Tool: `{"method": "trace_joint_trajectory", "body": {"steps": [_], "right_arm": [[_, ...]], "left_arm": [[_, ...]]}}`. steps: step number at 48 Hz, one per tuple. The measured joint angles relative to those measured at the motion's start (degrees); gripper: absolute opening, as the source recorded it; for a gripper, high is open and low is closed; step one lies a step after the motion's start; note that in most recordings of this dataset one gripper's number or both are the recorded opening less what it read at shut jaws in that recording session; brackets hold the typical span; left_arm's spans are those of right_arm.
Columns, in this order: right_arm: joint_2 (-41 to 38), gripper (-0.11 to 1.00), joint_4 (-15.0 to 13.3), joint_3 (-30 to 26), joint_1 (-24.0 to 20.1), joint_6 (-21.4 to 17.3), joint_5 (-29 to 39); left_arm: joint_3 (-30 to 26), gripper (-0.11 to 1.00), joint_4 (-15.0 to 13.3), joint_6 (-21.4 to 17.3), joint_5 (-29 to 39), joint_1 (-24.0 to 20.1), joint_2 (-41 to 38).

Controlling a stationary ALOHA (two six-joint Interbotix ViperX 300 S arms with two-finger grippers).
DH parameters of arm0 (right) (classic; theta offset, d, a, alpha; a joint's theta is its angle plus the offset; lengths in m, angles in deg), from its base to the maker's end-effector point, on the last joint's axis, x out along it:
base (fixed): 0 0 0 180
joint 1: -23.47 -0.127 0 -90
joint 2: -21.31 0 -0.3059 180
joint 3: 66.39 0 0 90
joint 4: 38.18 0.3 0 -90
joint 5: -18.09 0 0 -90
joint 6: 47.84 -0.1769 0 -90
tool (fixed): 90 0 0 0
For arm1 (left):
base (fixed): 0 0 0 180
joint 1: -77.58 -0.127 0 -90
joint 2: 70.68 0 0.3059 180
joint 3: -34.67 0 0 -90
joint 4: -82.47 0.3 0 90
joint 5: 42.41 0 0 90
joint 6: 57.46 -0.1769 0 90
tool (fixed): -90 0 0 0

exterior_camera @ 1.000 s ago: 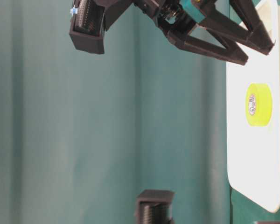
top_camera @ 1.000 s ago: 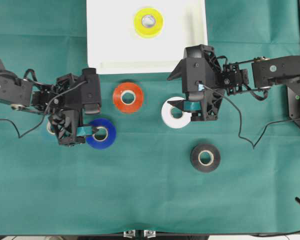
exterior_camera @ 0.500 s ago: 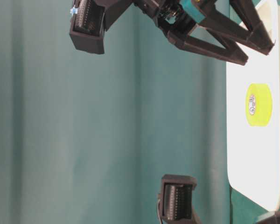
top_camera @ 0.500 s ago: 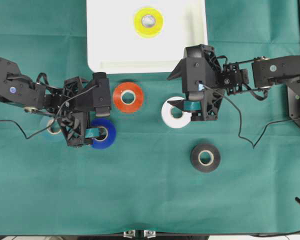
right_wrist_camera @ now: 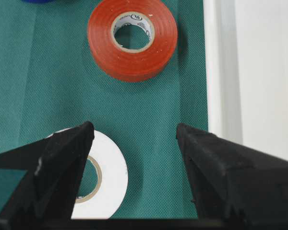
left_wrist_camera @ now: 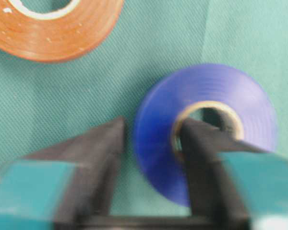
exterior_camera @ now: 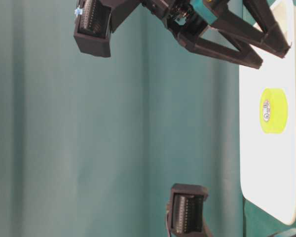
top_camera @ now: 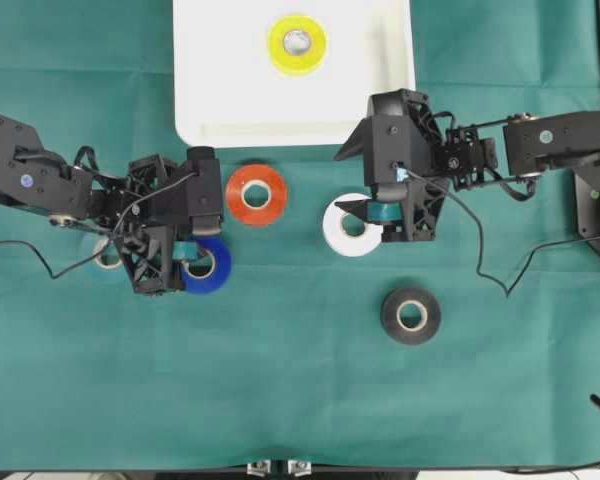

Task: Put the tape alternately from left to right into the white case.
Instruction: 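Close the left gripper on the blue tape roll's rim, then carry the blue roll into the tray and release it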

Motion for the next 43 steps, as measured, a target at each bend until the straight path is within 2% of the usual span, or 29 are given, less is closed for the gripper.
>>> {"method": "trace_joint_trajectory", "body": {"steps": [12, 21, 34, 43], "right_arm": [[-0.1, 0.77, -0.1, 0.0, 0.0, 0.0, 0.0], [-0.1, 0.77, -0.1, 0.0, 0.0, 0.0, 0.0], [-0.1, 0.77, -0.1, 0.0, 0.0, 0.0, 0.0], [-0.1, 0.77, 0.0, 0.0, 0.0, 0.0, 0.1]], "left_arm": [[0.0, -0.03, 0.1, 0.1, 1.2, 0.0, 1.6], [-0.2, -0.03, 0.1, -0.5, 2.6, -0.1, 5.9], [-0.2, -0.03, 0.1, -2.5, 6.2, -3.2, 12.4], [-0.3, -0.03, 0.2, -4.9, 7.8, -5.1, 13.6]]}}
